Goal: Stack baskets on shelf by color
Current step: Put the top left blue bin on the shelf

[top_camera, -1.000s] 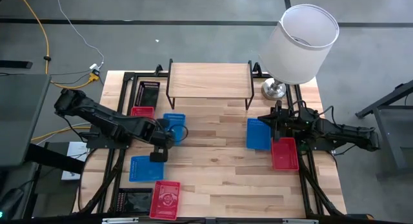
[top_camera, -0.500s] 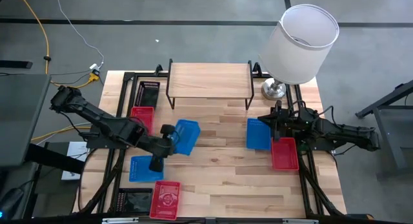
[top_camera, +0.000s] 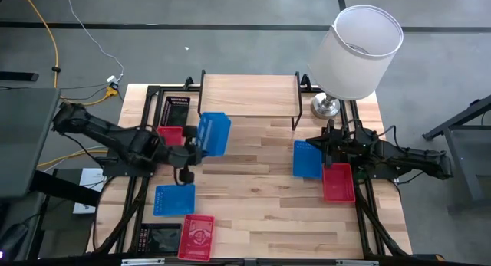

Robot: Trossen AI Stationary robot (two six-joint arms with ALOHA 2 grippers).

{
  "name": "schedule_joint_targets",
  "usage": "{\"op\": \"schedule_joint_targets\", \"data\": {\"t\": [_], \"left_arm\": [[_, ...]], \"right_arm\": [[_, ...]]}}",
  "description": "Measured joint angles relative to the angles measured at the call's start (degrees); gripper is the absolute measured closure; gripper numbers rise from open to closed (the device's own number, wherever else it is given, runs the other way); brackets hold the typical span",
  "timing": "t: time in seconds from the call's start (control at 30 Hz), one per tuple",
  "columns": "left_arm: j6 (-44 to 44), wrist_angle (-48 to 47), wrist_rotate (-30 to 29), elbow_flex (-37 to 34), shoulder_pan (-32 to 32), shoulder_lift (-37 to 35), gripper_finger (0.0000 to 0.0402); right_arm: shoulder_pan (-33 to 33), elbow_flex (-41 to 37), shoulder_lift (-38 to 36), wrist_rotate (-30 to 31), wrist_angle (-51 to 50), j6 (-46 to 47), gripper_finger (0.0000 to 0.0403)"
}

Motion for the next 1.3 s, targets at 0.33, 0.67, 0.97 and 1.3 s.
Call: {"op": "schedule_joint_targets", "data": {"t": [0.33,0.67,0.97,1.3], "left_arm": [[6.11,-0.77,0.77,0.59,8.30,0.52,0.0401],[13.80,-4.45,-2.09,12.08,10.55,5.25,0.0401],[13.37,-27.29,-2.87,31.75,21.24,22.43,0.0401],[13.97,-25.20,11.52,33.90,33.88,28.48,0.0401]], "right_arm": [[0.02,0.01,0.00,-0.02,0.01,0.01,0.0402],[0.02,-0.01,0.00,-0.07,0.01,0.01,0.0402],[0.02,0.01,-0.07,-0.02,0.01,-0.01,0.0402],[0.01,-0.01,-0.08,0.01,0.01,0.00,0.0402]]}}
